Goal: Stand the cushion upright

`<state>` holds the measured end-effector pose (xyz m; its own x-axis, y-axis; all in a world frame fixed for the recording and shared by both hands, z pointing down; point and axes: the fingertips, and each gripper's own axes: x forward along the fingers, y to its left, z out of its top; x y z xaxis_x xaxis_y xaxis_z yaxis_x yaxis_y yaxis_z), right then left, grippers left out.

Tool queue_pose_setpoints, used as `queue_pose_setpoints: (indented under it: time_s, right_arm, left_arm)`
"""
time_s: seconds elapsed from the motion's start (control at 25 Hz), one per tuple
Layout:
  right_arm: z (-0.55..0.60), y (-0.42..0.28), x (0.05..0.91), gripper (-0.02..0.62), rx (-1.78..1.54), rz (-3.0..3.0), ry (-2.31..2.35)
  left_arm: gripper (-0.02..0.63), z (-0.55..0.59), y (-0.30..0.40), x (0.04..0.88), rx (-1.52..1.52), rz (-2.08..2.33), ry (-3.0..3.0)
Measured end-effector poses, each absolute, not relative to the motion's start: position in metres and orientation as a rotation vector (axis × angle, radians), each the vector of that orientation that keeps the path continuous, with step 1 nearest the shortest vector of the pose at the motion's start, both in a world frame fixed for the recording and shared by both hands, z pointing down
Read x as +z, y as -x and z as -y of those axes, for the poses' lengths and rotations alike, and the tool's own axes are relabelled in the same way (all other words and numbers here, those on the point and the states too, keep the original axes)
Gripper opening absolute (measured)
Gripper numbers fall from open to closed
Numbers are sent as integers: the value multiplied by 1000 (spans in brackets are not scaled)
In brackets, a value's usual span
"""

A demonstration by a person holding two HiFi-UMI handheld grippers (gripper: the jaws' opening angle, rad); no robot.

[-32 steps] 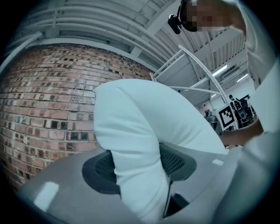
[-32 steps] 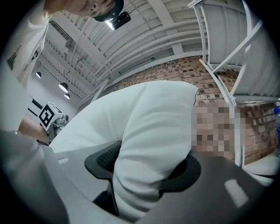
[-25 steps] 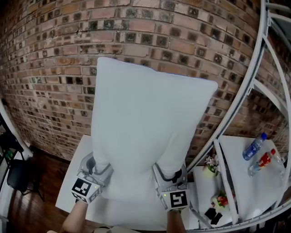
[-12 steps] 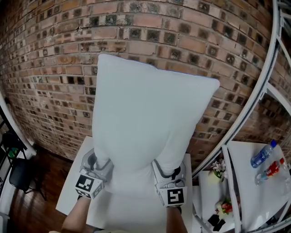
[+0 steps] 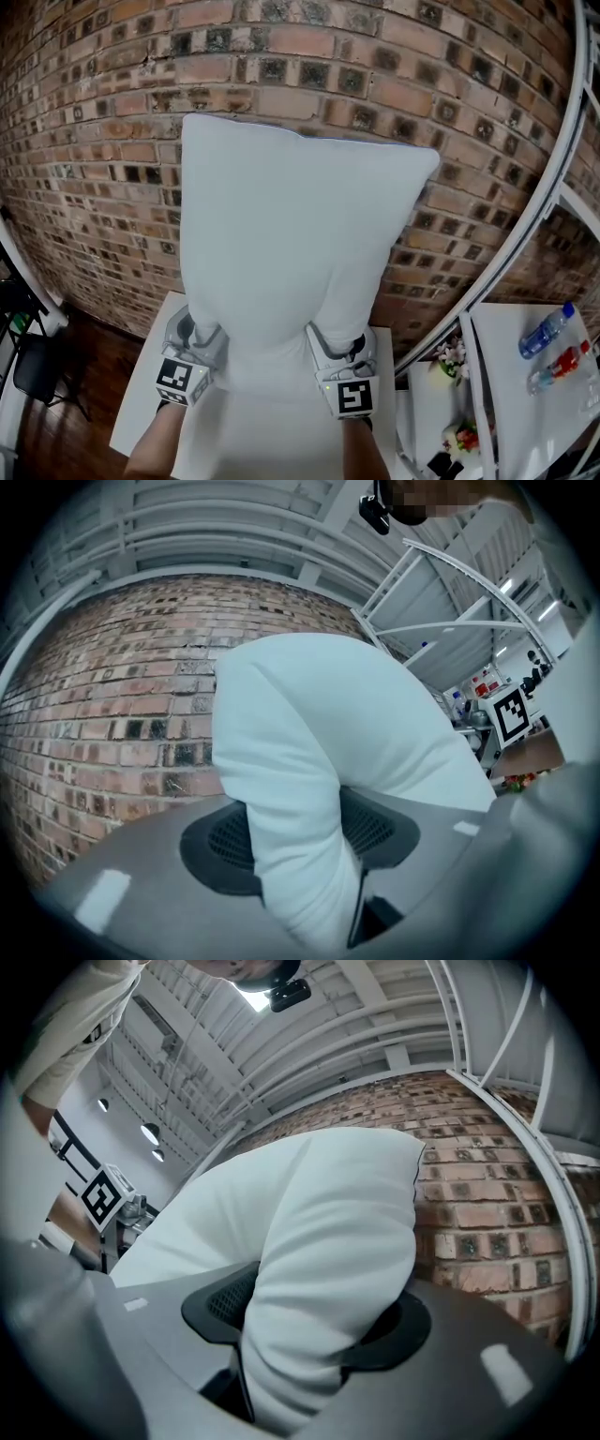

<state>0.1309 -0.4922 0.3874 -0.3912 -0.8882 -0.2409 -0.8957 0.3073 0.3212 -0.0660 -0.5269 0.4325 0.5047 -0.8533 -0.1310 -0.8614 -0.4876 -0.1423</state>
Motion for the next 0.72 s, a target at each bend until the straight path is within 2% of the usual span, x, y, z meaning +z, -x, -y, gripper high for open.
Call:
queue_pose_setpoints:
  time_s: [0.32,0.48,0.72]
  right_arm:
    - [524,-141,412,287,548,-2555,1745]
    - [527,-146,418,327,492,-2584,1732]
    - [524,-148,424,345,438,-2579,1726]
  left_arm:
    - [245,558,62,456,1,-1460,2575]
    - [255,559,62,464,-29,-1458,2634]
    - [265,557,66,468,-37,-1471,2641]
